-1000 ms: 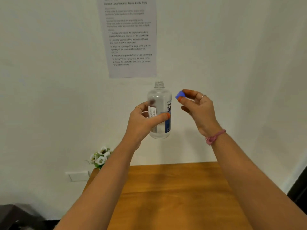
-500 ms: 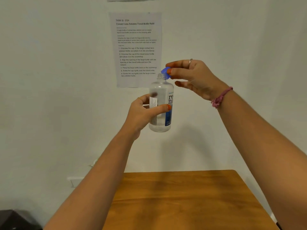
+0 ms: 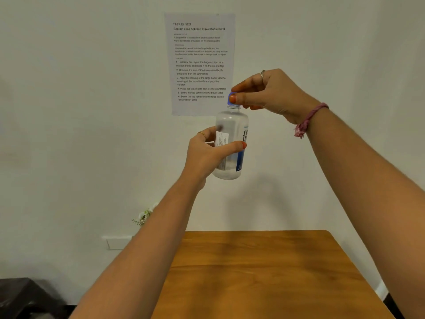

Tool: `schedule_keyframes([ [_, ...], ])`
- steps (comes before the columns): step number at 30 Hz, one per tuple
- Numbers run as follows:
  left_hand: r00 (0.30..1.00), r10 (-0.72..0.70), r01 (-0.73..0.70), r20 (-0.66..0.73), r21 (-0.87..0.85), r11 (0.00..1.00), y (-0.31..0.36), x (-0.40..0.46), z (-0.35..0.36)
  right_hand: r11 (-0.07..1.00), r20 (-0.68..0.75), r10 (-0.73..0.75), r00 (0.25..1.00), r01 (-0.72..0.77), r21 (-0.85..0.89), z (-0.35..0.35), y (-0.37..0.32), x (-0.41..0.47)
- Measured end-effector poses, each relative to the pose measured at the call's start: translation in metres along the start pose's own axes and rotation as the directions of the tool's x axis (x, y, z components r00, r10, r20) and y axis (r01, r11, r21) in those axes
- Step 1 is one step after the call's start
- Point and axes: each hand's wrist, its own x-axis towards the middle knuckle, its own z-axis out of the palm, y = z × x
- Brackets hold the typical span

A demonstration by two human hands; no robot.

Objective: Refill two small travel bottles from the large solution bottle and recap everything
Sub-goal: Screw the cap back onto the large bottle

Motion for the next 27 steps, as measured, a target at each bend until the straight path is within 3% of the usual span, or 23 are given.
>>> schedule_keyframes([
  [3,1.000,-0.001,0.001,-0.006,0.007,1.000,0.000,-0.004,-0.004,0.999,-0.031,0.004,1.000,-0.006,-0.052,0.008,-0.002,-0.001],
  [7,1.000,-0.015,0.015,0.008,-0.011,1.000,-0.003,-0.006,-0.009,0.986,0.029,0.034,0.999,-0.029,-0.166,0.009,-0.009,-0.003],
  [10,1.000,-0.018,0.018,0.016,-0.005,1.000,-0.004,-0.006,-0.012,0.990,0.098,0.093,0.991,-0.082,-0.112,0.005,-0.010,-0.005],
  [13,1.000,-0.015,0.015,0.023,0.005,1.000,-0.005,-0.006,-0.012,0.997,0.164,0.057,0.985,-0.047,-0.064,0.004,-0.007,-0.009],
  [17,1.000,-0.006,0.006,0.012,0.017,1.000,-0.008,-0.007,-0.012,0.998,0.019,0.033,0.999,-0.032,-0.051,0.016,-0.006,-0.009],
  [21,1.000,-0.004,0.003,0.017,0.014,1.000,-0.009,-0.008,-0.011,0.987,-0.067,0.046,0.997,-0.056,-0.153,0.026,-0.006,-0.009],
  [24,0.999,-0.014,0.014,0.029,0.004,1.000,-0.010,-0.009,-0.011,0.973,-0.010,0.106,0.994,-0.105,-0.204,0.022,-0.010,-0.012],
  [27,0.999,-0.020,0.020,0.032,0.003,1.000,-0.011,-0.011,-0.011,0.983,0.098,0.139,0.985,-0.126,-0.130,0.013,-0.009,-0.019],
])
